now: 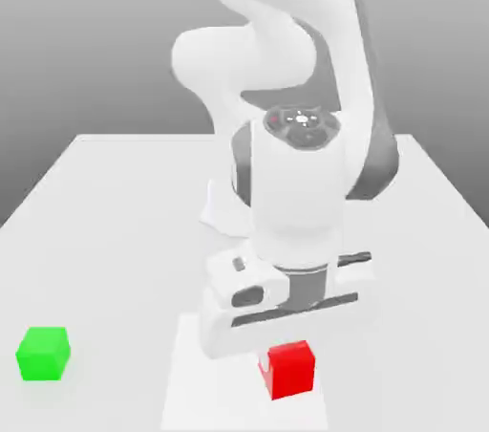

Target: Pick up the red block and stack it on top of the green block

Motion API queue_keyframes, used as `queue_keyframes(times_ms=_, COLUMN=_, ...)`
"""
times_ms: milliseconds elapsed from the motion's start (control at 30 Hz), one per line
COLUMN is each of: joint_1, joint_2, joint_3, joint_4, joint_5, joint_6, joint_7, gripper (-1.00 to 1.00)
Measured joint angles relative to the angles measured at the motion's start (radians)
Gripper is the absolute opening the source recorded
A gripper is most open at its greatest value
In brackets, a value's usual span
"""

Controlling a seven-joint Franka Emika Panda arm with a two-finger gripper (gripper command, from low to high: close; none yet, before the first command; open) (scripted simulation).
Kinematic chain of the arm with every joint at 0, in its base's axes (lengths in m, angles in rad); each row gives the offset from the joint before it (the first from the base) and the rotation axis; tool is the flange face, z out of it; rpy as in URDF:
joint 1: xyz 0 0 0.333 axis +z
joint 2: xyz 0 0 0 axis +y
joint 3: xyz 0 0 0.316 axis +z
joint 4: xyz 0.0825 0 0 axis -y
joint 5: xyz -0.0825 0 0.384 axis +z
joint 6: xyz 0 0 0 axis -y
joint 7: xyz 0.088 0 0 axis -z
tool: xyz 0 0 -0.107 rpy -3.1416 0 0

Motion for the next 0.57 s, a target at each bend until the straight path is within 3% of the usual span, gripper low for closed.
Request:
queue_keyframes(times_ms=300, joint_1=-0.248, joint_2=-0.049, joint_3=-0.241, joint_4=0.003, joint_5=0.069, joint_6=-0.058, joint_7=-0.004, gripper=-1.0)
queue_keyframes(times_ms=433, joint_1=-0.317, joint_2=0.072, joint_3=-0.227, joint_4=0.017, joint_5=0.166, joint_6=0.042, joint_7=-0.067, gripper=-1.0)
queue_keyframes(times_ms=467, joint_1=-0.328, joint_2=0.097, joint_3=-0.215, joint_4=0.019, joint_5=0.184, joint_6=0.065, joint_7=-0.079, gripper=1.0)
queue_keyframes(times_ms=567, joint_1=-0.328, joint_2=0.097, joint_3=-0.215, joint_4=0.019, joint_5=0.184, joint_6=0.064, joint_7=-0.079, gripper=1.0)
